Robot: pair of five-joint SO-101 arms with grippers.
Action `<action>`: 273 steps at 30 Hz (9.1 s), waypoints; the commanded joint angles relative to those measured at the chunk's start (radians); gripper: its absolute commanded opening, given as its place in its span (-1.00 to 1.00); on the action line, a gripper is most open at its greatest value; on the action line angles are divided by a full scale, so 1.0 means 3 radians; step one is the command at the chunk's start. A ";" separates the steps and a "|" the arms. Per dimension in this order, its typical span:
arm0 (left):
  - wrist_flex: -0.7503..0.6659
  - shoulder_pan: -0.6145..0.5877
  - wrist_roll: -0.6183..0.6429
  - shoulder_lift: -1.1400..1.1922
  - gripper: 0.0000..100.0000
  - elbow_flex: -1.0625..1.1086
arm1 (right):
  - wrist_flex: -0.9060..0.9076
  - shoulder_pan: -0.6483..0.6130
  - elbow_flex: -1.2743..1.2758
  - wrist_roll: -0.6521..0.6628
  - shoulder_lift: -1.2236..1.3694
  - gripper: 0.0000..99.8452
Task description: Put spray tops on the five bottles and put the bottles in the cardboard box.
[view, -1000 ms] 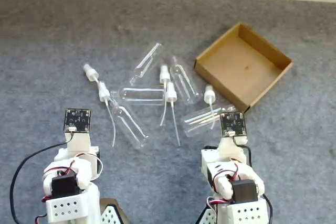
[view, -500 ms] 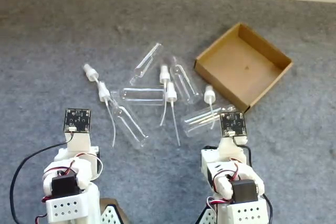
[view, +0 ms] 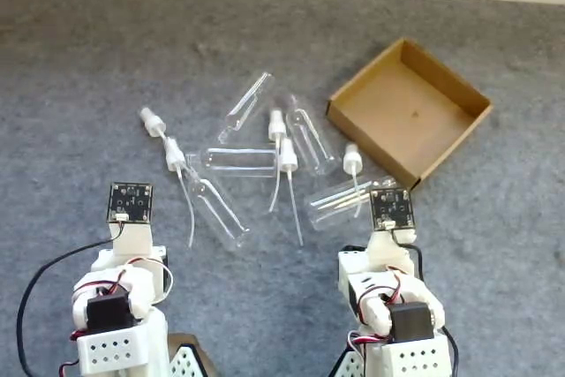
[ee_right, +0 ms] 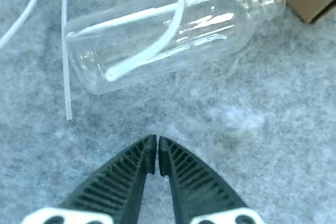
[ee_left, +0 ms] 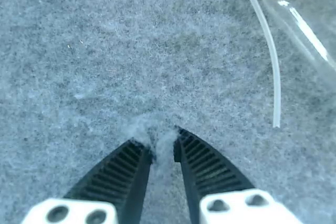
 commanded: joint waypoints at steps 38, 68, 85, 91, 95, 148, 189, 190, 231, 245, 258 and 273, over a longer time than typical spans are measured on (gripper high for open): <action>-0.0644 0.0105 -0.0992 0.0043 -0.98 0.0074 | 0.0028 0.0038 0.0304 -0.0020 -0.0008 -0.98; -0.0675 -0.0371 -0.0997 0.0013 -0.98 0.0074 | -0.0693 0.0084 -0.0882 0.1279 0.0023 -0.98; -0.0655 -0.0279 -0.0997 0.0018 -0.98 0.0074 | -0.0008 -0.0095 -0.3613 0.1294 0.2918 -0.75; -0.0655 -0.0279 -0.0997 0.0018 -0.98 0.0074 | 0.0545 -0.0483 -0.4708 0.1294 0.4370 -0.75; -0.0655 -0.0279 -0.0997 0.0018 -0.98 0.0074 | 0.0800 -0.0606 -0.5429 0.1279 0.5271 -0.75; -0.0660 0.0023 -0.1013 0.0018 -0.98 0.0074 | 0.1583 -0.0534 -0.9449 0.1279 0.9173 -0.84; -0.0123 0.0432 -0.0987 0.0059 -0.98 -0.0867 | 0.1133 -0.0448 -0.4923 0.0849 0.2775 -0.84; -0.0061 0.0432 -0.0987 0.0059 -0.98 -0.0979 | 0.0995 -0.0448 -0.4647 0.0849 0.2616 -0.84; 0.0225 0.0074 0.0921 0.7419 -0.67 -0.6969 | -0.0816 -0.0463 -0.0575 0.0844 -0.0059 -0.84; 0.0225 0.0079 0.0926 0.8984 -0.68 -0.8452 | -0.0816 -0.0468 -0.0570 0.0844 -0.0059 -0.84; 0.0547 0.0064 0.0921 0.9408 -0.89 -0.9137 | -0.0816 -0.0468 -0.0570 0.0844 -0.0059 -0.84; 0.0783 0.0187 0.0921 0.9265 -0.89 -0.9490 | -0.1169 -0.0453 -0.0448 0.0302 -0.0059 -0.84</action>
